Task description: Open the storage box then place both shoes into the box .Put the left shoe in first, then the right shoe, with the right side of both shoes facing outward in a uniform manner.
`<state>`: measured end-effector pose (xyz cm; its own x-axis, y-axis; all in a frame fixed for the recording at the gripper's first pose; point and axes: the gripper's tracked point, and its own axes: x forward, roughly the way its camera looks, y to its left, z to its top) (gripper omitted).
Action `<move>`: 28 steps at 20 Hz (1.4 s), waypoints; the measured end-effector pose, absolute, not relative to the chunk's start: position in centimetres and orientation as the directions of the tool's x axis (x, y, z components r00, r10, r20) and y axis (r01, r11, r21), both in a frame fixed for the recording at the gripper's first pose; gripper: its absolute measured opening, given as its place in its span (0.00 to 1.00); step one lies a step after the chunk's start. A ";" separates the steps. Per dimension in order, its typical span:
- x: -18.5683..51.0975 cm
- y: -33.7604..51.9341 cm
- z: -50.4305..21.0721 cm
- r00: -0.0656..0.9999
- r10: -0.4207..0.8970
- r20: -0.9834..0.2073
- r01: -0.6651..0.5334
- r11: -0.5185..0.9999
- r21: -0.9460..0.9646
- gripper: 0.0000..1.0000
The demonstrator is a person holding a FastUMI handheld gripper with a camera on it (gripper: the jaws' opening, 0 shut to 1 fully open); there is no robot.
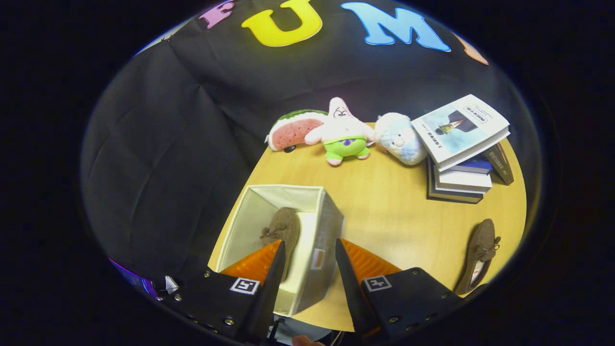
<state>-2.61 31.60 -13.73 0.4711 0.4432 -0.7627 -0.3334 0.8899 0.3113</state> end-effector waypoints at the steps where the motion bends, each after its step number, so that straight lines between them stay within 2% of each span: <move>1: -2.7 30.3 -13.9 0.473 0.441 -0.763 -0.326 0.892 0.313 0.64; 14: -2.3 11.6 -18.0 0.550 0.293 -0.782 -0.221 0.954 0.202 0.64; 28: -4.4 -3.2 -23.2 0.492 0.123 -0.862 -0.089 0.992 0.091 0.64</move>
